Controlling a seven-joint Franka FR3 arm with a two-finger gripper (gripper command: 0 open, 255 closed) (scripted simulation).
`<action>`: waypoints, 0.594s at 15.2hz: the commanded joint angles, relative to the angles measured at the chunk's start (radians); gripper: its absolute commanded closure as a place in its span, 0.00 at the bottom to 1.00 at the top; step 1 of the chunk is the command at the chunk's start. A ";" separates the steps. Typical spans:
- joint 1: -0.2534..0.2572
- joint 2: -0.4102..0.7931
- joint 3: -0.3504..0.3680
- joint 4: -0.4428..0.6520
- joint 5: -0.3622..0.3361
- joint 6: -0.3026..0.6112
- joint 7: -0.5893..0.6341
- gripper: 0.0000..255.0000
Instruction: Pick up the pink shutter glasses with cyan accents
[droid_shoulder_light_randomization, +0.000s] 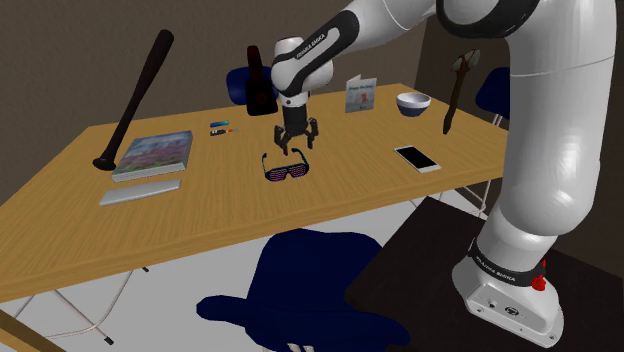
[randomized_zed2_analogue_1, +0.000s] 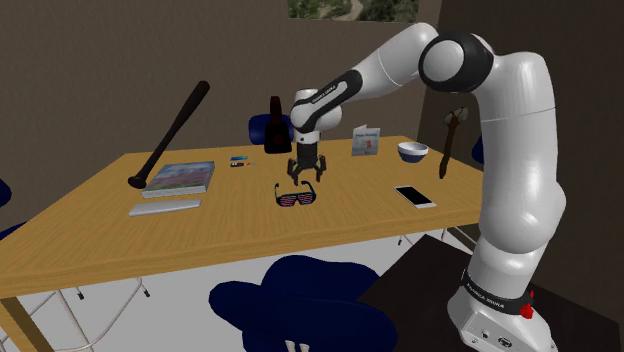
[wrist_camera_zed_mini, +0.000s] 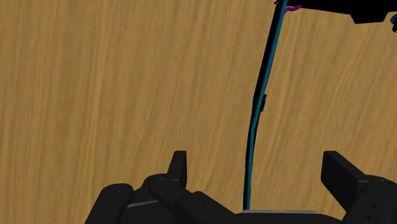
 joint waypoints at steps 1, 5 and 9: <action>-0.002 0.014 -0.001 -0.010 -0.001 0.024 -0.003 0.00; -0.001 0.026 -0.002 -0.013 -0.001 0.039 -0.004 1.00; -0.004 0.026 -0.003 -0.009 -0.001 0.035 -0.008 1.00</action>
